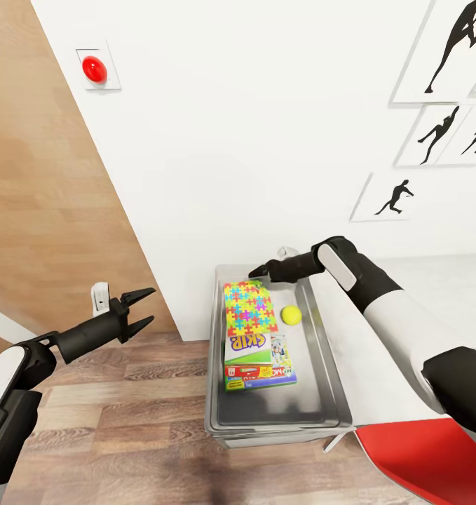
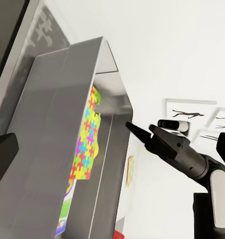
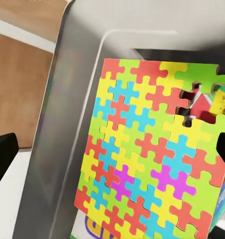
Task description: Put all the toys in the child's room - the three board games (two on the bed and one on the table), the two jigsaw puzzles on the table, and the tennis ball on the table - inside the toy box on the table in the child's room.
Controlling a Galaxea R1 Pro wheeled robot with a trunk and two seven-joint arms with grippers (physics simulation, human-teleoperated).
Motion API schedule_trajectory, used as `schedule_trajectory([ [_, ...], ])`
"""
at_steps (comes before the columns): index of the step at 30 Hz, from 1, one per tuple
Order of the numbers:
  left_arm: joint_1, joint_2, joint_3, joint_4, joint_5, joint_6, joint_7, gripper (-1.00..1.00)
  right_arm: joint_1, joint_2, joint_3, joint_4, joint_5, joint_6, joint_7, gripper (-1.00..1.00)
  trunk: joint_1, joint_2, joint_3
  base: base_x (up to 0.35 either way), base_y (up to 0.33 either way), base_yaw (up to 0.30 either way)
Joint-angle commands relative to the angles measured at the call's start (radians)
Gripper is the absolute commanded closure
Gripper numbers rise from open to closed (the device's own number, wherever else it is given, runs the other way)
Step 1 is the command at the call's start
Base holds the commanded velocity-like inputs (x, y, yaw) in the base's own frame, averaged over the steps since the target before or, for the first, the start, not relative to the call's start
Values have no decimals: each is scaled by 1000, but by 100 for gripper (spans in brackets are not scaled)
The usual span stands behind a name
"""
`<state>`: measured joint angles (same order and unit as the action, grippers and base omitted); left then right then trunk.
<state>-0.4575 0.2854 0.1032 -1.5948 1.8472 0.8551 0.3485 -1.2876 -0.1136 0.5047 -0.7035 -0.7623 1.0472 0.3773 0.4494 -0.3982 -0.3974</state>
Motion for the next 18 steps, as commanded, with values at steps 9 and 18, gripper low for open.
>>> schedule_trajectory([
  [9, -2, 0, 1, -1, 10, 2, 10, -100, 7, -12, 4, -35, 9, 0, 9, -100, 1, -2, -2, 0, 0, 0],
  [18, -4, 0, 1, -1, 10, 2, 10, -100, 74, -99, -1, -189, 3, 0, 13, -100, 1, -2, -2, 0, 0, 0],
])
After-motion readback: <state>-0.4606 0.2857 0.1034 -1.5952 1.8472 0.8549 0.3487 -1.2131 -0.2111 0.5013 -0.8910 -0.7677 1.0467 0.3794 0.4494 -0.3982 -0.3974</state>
